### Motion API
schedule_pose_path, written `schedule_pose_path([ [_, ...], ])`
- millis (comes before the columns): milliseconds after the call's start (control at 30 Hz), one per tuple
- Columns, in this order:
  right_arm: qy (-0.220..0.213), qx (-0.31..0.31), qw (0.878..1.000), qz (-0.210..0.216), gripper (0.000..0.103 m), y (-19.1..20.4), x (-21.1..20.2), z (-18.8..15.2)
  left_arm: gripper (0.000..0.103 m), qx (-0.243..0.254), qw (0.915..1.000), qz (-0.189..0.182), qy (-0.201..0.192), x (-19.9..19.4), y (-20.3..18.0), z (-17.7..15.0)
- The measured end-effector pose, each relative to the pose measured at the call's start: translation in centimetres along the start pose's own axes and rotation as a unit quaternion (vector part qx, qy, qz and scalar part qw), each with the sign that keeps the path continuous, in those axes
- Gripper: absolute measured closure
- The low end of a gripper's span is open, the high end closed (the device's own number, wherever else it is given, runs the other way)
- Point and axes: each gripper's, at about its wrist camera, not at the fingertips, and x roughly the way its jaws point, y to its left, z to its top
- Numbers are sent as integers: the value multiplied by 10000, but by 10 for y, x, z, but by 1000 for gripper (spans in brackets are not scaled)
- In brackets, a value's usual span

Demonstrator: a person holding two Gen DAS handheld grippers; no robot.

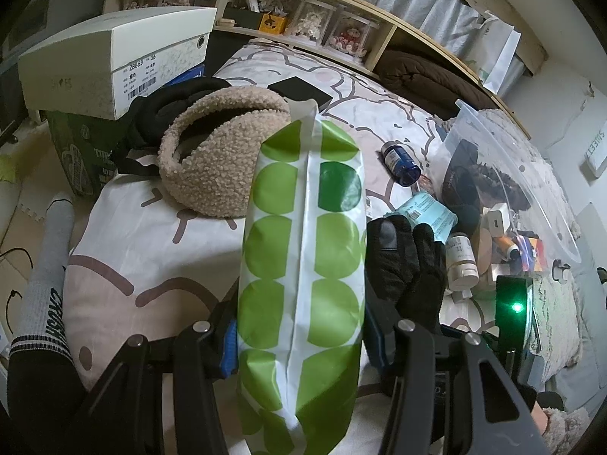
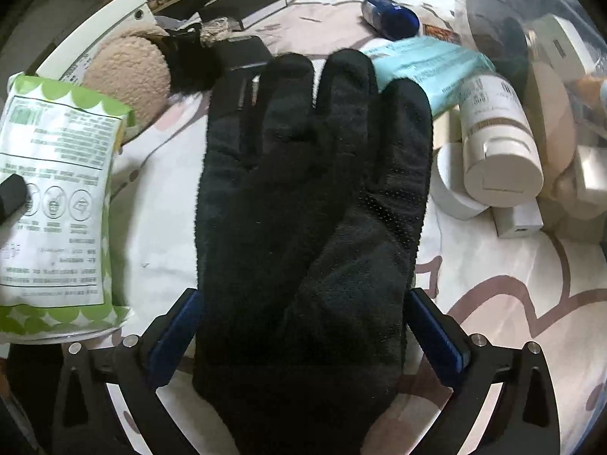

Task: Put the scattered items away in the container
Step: 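Lift the black glove with the right gripper while the left gripper holds the wipes pack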

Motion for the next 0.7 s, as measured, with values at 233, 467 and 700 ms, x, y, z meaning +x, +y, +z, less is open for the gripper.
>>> schedule_pose_path([
  [233, -136, -42, 9996, 237, 20, -4, -5, -10, 51, -37, 9999, -72, -126, -5, 1, 2],
  [467, -558, -347, 9971, 382, 46, 6, -28, -24, 51, -100, 9997, -134, -202, -8, 1, 3],
  [700, -828, -476, 9933, 652, 46, 15, -59, -22, 51, -48, 9992, -301, -275, -16, -6, 6],
])
